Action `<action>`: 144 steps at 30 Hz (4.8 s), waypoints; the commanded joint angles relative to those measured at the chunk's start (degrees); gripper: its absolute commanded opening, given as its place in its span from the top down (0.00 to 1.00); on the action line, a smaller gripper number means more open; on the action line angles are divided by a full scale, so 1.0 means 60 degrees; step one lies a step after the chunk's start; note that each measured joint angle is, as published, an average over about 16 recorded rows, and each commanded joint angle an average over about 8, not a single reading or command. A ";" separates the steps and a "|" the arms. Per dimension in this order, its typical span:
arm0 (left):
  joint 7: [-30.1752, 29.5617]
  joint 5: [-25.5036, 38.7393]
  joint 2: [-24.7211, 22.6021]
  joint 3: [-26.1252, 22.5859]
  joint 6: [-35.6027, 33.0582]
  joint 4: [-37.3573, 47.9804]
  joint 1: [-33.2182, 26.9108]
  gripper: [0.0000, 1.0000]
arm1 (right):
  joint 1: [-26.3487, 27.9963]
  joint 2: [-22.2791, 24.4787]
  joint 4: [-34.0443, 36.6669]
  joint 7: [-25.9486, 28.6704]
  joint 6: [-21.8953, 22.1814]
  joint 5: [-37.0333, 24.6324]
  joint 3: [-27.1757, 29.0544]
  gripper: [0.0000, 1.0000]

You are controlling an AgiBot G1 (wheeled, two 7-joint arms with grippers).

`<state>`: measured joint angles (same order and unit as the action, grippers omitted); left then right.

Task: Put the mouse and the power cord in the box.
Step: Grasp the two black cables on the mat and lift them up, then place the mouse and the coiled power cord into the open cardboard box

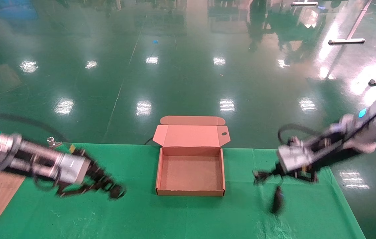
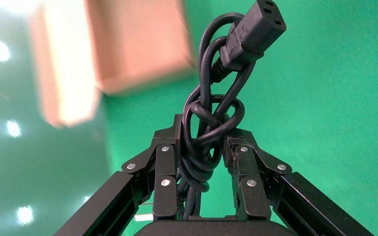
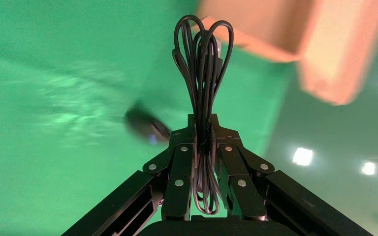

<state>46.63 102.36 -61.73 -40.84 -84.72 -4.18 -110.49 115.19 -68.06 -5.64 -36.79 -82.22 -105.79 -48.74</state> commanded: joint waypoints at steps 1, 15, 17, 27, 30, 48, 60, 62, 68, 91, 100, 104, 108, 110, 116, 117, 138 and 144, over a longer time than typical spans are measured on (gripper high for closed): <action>-0.0150 -0.0162 -0.0192 0.0107 -0.0288 -0.0042 -0.0337 1.00 | 0.0430 0.0012 -0.0119 0.0073 -0.0303 0.0089 0.0063 1.00; -0.0663 -0.1017 -0.2057 0.0716 0.0831 -0.0172 -0.1382 1.00 | 0.1482 -0.1196 -0.0177 0.0753 0.0839 0.0536 0.0436 1.00; -0.0540 -0.1148 -0.2207 0.0804 0.0990 -0.0106 -0.1255 1.00 | 0.1459 -0.1302 -0.0095 0.0707 0.0955 0.0538 0.0435 1.00; 0.1865 -0.2691 -0.2701 0.1767 0.4488 -0.1075 0.1532 1.00 | 0.1385 -0.1223 0.0262 0.0333 0.0935 0.0623 0.0467 1.00; 0.2602 -0.3342 -0.2771 0.1966 0.5890 -0.1932 0.2860 1.00 | 0.1346 -0.1106 0.0380 0.0184 0.0802 0.0666 0.0493 1.00; 0.1216 -0.4798 -0.2856 -0.2117 0.9506 -0.4123 0.5382 0.32 | 0.1017 -0.0527 0.0790 -0.0477 0.0562 0.0721 0.0525 1.00; -0.0030 -0.5539 -0.2810 -0.4020 1.0214 -0.4439 0.4991 0.00 | 0.0874 -0.0629 0.0861 -0.0568 0.0616 0.0705 0.0514 1.00; -0.0135 -0.5769 -0.2781 -0.4132 1.0157 -0.4433 0.4913 0.00 | 0.0863 -0.0735 0.0853 -0.0536 0.0647 0.0701 0.0511 1.00; -0.0293 -0.6919 -0.2441 -0.3749 0.9494 -0.4131 0.4628 0.00 | 0.0806 -0.1206 0.0779 -0.0357 0.0848 0.0716 0.0519 1.00; 0.1404 -1.0405 0.1258 -0.1175 0.4830 -0.4142 0.5225 0.00 | -0.2769 -0.1784 -0.3443 0.2146 0.5276 0.1721 -0.1279 0.81; 0.1497 -1.0513 0.1302 -0.1111 0.4666 -0.4017 0.5221 0.00 | -0.3357 -0.1787 -0.3788 0.2707 0.5708 0.1881 -0.2171 0.00; 0.1489 -1.0492 0.1278 -0.1126 0.4676 -0.4014 0.5216 0.00 | -0.3326 -0.1784 -0.3757 0.2679 0.5687 0.1869 -0.2142 0.00; 0.1461 -1.0464 0.1265 -0.1133 0.4697 -0.4032 0.5217 0.00 | -0.3253 -0.1747 -0.3735 0.2643 0.5611 0.1865 -0.2047 0.00; 0.1408 -1.0455 0.1275 -0.1112 0.4685 -0.4070 0.5229 0.00 | -0.3237 -0.1733 -0.3734 0.2641 0.5578 0.1876 -0.2004 0.00; 0.0761 -1.0430 0.1462 -0.0803 0.4403 -0.4512 0.5402 0.00 | -0.3515 -0.1391 -0.4096 0.2908 0.5254 0.2319 -0.1601 0.00; 0.0588 -1.0424 0.1512 -0.0720 0.4327 -0.4630 0.5449 0.00 | -0.3605 -0.1277 -0.4215 0.2991 0.5158 0.2457 -0.1484 0.00; -0.3274 -1.0294 0.2630 0.1128 0.2619 -0.7270 0.6478 0.00 | -0.5610 0.1274 -0.6887 0.4846 0.3001 0.5539 0.1124 0.00; -0.4378 -1.0257 0.2950 0.1656 0.2130 -0.8024 0.6772 0.00 | -0.6183 0.2003 -0.7651 0.5376 0.2385 0.6420 0.1869 0.00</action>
<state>20.38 40.81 -44.03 -30.92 -71.93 -52.31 -69.86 78.11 -56.06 -51.53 -4.55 -67.90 -67.29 -37.54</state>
